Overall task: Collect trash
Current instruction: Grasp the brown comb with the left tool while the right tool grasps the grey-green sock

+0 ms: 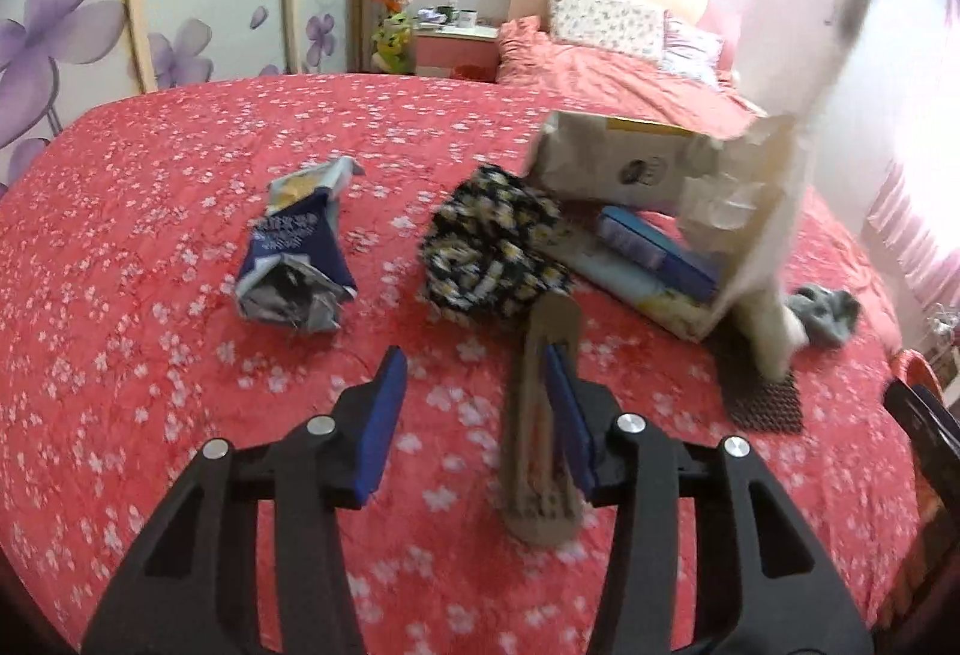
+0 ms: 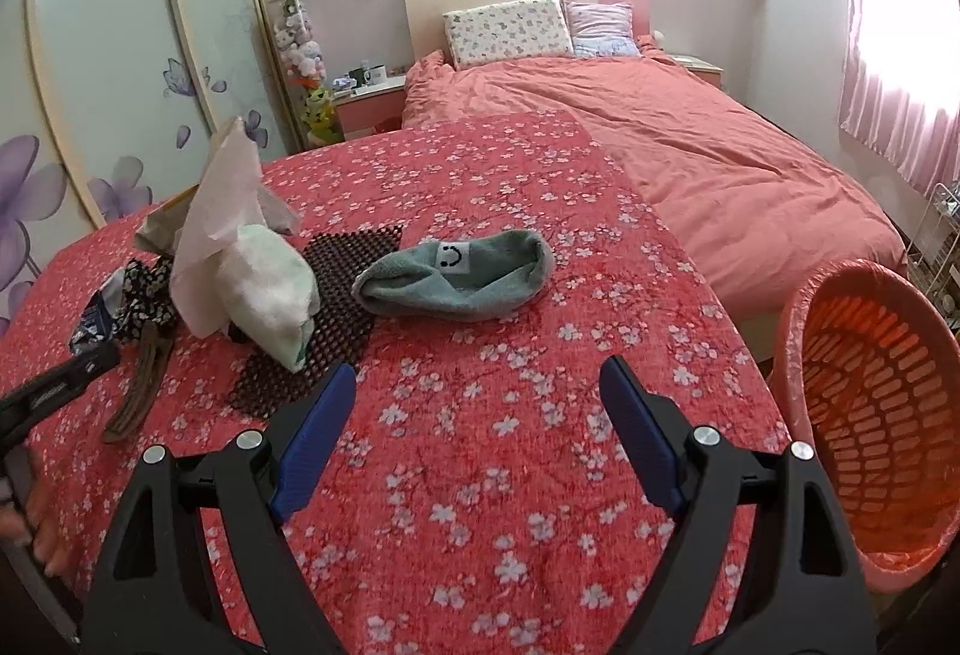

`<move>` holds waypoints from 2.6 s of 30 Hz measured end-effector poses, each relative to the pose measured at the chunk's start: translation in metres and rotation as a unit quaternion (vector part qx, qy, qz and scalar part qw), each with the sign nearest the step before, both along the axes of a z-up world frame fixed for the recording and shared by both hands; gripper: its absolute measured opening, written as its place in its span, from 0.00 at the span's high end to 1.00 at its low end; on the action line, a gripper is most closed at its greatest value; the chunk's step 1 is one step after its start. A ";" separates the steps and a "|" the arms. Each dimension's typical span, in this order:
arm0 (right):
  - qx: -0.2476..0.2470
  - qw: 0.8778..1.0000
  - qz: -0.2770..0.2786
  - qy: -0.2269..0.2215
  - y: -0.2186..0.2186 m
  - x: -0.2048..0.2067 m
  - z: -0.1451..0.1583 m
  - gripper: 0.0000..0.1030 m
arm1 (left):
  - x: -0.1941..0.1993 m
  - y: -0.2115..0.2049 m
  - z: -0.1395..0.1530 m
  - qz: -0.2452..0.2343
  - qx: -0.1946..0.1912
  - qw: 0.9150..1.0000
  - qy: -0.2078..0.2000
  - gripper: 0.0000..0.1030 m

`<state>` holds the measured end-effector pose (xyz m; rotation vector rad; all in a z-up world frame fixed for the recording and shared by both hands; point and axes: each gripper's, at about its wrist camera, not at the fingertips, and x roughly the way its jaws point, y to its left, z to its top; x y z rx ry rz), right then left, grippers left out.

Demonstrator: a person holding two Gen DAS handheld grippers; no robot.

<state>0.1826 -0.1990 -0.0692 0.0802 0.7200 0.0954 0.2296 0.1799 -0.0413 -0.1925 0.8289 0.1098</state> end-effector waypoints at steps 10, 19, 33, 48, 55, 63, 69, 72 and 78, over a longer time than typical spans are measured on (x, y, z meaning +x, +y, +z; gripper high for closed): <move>0.008 1.000 -0.005 0.021 0.001 0.017 -0.010 0.20 | 0.020 -0.028 -0.023 -0.022 0.025 0.999 0.031 0.57; 0.011 0.999 -0.012 0.031 0.001 0.022 -0.018 0.20 | 0.023 -0.030 -0.026 -0.018 0.028 0.999 0.032 0.68; 0.035 0.999 -0.020 0.033 0.003 0.057 -0.011 0.31 | 0.011 -0.035 -0.030 -0.033 0.032 0.998 0.032 0.70; 0.021 0.997 -0.021 0.067 -0.001 0.077 -0.029 0.90 | 0.011 -0.033 -0.028 -0.033 0.022 0.999 0.030 0.70; 0.026 0.998 -0.027 0.040 -0.025 0.050 -0.018 0.91 | 0.009 -0.027 -0.027 -0.036 0.016 0.999 0.028 0.72; 0.033 0.998 -0.031 0.043 -0.039 0.040 -0.019 0.91 | 0.007 -0.034 -0.027 -0.044 0.027 0.998 0.029 0.72; 0.033 0.998 -0.029 0.045 -0.039 0.037 -0.021 0.91 | 0.009 -0.035 -0.026 -0.039 0.025 0.999 0.028 0.73; 0.038 0.998 -0.030 0.042 -0.042 0.033 -0.018 0.91 | 0.010 -0.032 -0.025 -0.040 0.007 0.999 0.025 0.73; 0.043 0.998 -0.028 0.032 -0.048 0.025 -0.011 0.91 | 0.001 -0.032 -0.008 -0.052 0.008 0.999 -0.003 0.73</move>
